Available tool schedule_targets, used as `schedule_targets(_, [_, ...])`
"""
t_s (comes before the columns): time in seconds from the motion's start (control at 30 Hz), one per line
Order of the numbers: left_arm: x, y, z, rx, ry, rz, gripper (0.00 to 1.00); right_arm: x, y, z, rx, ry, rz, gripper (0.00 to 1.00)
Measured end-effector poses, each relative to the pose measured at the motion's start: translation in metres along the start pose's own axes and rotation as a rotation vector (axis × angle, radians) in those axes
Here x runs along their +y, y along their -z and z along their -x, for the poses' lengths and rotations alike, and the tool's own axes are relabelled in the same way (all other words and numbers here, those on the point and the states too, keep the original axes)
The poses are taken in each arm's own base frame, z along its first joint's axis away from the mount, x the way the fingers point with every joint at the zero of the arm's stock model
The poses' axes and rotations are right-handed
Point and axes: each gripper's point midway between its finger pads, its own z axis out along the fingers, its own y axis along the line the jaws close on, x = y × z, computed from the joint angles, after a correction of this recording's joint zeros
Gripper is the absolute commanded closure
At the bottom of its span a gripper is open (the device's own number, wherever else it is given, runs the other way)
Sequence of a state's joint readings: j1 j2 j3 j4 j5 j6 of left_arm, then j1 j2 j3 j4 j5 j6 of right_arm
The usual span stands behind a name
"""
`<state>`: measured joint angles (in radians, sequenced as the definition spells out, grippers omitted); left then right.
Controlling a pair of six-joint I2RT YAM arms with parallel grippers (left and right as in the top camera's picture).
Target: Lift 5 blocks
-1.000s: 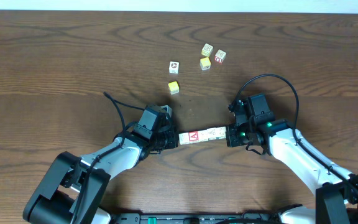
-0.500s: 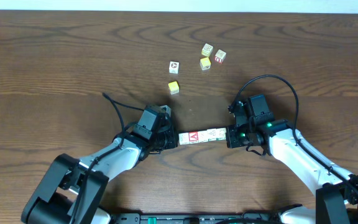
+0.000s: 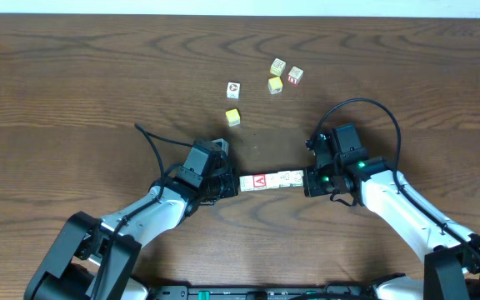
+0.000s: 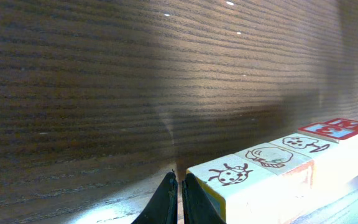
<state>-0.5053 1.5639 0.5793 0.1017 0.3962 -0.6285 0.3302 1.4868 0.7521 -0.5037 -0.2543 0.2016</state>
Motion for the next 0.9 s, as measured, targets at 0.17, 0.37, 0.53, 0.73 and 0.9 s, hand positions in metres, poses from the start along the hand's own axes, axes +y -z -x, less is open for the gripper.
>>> schedule_targets(0.17, [0.0004, 0.0, 0.0003, -0.002, 0.0, 0.002, 0.93, 0.0006, 0.001, 0.0012, -0.001, 0.0, 0.001, 0.99])
schedule_targets(0.37, [0.0003, 0.0, 0.0004, -0.002, 0.003, 0.002, 0.93, 0.0005, 0.001, 0.0003, 0.003, -0.001, 0.0, 0.99])
schedule_targets(0.53, [0.0004, 0.0, 0.0003, -0.002, 0.003, 0.002, 0.93, 0.0005, 0.0011, 0.0003, 0.003, -0.001, 0.0, 0.99])
schedule_targets(0.73, [0.0004, 0.0001, 0.0005, -0.003, 0.003, 0.003, 0.93, 0.0025, 0.0042, 0.0064, -0.009, 0.003, 0.002, 0.99])
schedule_targets(0.9, [0.0004, 0.0001, 0.0005, -0.003, 0.003, 0.003, 0.93, 0.0025, 0.0045, 0.0063, -0.007, 0.002, 0.001, 0.99])
